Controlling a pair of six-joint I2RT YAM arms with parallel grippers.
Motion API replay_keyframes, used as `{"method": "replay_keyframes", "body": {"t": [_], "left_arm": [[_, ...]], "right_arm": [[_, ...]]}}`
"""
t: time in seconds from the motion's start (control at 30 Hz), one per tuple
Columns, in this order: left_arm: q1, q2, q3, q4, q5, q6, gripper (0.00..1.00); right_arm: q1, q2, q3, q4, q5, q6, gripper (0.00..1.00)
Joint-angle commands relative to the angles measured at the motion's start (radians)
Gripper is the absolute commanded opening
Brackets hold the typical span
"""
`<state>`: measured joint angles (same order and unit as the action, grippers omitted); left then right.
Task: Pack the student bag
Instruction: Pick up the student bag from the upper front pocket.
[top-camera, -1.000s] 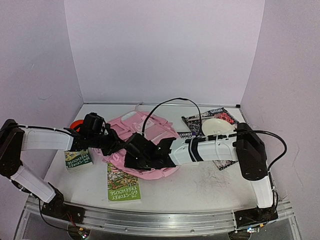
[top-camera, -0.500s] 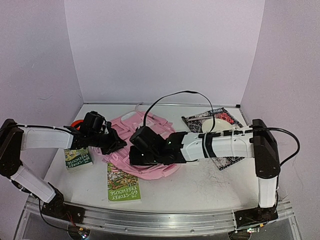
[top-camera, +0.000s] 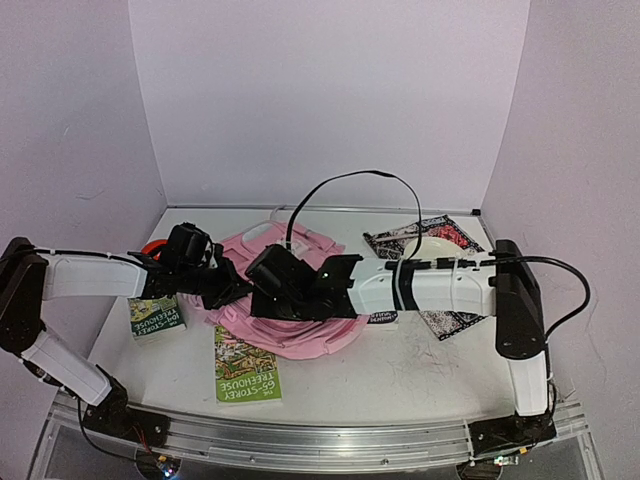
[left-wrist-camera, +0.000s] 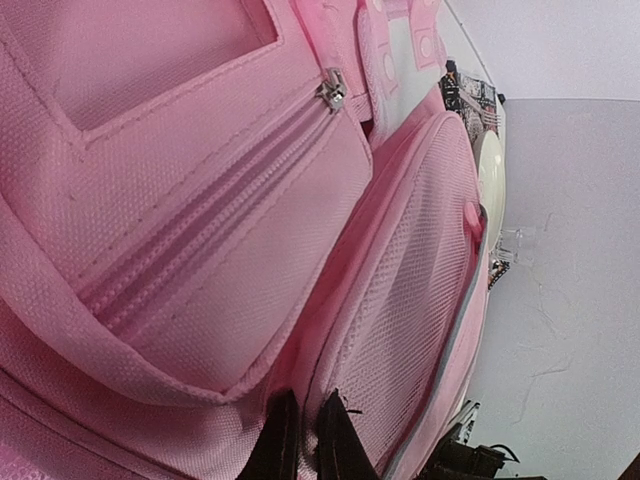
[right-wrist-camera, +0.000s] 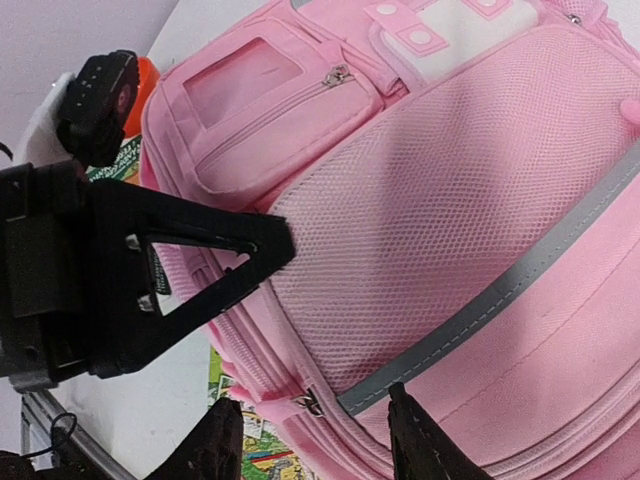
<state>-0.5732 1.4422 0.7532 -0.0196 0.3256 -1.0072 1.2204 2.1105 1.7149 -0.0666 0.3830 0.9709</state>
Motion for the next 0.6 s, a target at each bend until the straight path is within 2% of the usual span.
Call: {"method": "replay_keyframes", "body": {"t": [0.0,0.2,0.3,0.57], "left_arm": [[-0.016,-0.023,0.041,0.031,0.048,0.074,0.11],[-0.017,-0.077,0.053,-0.095,0.0,0.243,0.34],[-0.023,-0.115,0.044,-0.131,0.009,0.314,0.42],[-0.065,-0.174,0.028,-0.233,-0.001,0.454,0.45]], "right_arm": [[0.007,-0.025,0.007,-0.061,0.089,-0.04,0.58],[-0.003,-0.117,-0.095,-0.061,0.09,-0.114,0.68],[-0.022,-0.148,-0.138,-0.058,0.063,-0.135,0.72],[-0.117,-0.231,-0.25,-0.032,-0.053,-0.091,0.75]]}}
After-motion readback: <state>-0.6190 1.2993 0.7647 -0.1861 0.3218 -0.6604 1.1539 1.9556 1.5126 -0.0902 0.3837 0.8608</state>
